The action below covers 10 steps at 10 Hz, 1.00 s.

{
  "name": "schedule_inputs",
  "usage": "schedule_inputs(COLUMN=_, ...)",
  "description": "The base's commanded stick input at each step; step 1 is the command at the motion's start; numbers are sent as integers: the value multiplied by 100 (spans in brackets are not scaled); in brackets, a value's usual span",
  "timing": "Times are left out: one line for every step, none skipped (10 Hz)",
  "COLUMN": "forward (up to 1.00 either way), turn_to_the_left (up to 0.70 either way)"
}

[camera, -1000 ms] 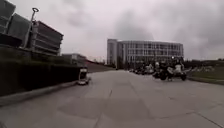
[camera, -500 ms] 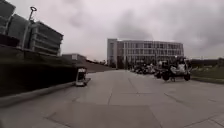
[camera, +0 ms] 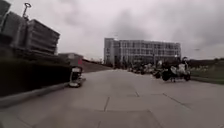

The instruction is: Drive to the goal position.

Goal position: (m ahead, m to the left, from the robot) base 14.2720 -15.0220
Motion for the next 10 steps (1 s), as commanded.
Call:
schedule_inputs(forward=50, turn_to_the_left=0)
schedule_inputs(forward=50, turn_to_the_left=0)
schedule_inputs(forward=50, turn_to_the_left=0)
schedule_inputs(forward=50, turn_to_the_left=0)
schedule_inputs(forward=50, turn_to_the_left=0)
schedule_inputs(forward=50, turn_to_the_left=0)
schedule_inputs(forward=50, turn_to_the_left=0)
schedule_inputs(forward=50, turn_to_the_left=0)
schedule_inputs(forward=50, turn_to_the_left=0)
schedule_inputs(forward=50, turn_to_the_left=-33)
